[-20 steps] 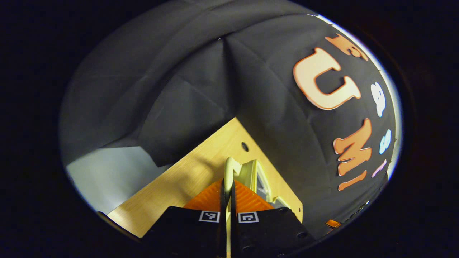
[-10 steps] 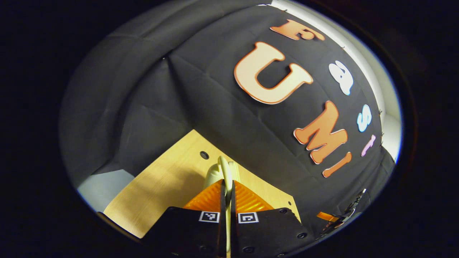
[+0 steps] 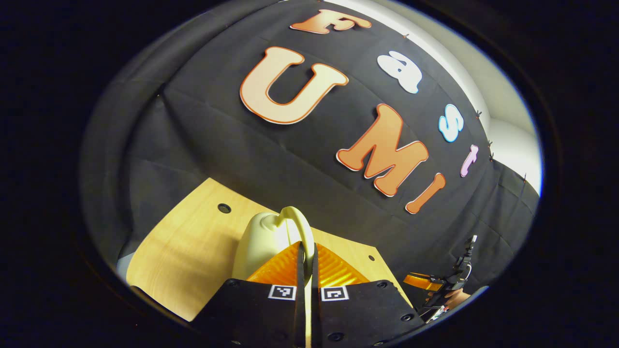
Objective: First open the suitcase, pack the skin care products into it, and then close the suitcase.
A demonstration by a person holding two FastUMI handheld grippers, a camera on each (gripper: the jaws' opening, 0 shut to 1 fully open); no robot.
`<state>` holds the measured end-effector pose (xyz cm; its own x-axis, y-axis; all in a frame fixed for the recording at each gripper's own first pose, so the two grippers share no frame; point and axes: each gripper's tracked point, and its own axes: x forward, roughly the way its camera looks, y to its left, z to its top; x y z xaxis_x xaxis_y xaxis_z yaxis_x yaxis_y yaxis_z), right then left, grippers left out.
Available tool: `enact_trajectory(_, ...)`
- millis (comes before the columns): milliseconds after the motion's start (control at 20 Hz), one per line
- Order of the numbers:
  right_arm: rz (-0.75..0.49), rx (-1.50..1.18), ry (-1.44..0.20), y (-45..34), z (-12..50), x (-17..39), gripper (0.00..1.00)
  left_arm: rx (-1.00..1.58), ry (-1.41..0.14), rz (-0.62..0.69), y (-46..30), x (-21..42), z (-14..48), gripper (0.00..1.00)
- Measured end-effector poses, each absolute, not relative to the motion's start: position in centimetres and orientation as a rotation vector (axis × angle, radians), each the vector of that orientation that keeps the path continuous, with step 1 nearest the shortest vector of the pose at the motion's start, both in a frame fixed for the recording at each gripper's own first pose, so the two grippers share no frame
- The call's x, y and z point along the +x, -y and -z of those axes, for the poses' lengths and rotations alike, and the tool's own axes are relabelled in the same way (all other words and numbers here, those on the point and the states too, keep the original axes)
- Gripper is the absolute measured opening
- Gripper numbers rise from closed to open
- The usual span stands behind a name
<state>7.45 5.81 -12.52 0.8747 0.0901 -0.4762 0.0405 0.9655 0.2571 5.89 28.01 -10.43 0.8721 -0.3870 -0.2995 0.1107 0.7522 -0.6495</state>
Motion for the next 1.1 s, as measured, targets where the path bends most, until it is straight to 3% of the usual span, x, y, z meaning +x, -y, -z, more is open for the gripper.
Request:
enact_trajectory(550,-0.041,0.222,-0.492,-0.4,14.6,4.6,0.84,-0.584,-0.483,0.382,-13.6,4.8,10.5,0.05)
enact_trajectory(1100,-0.044,0.237,-0.499,3.3,15.5,2.2,0.84,-0.364,-0.667,0.453,-1.4,3.5,16.9,0.05)
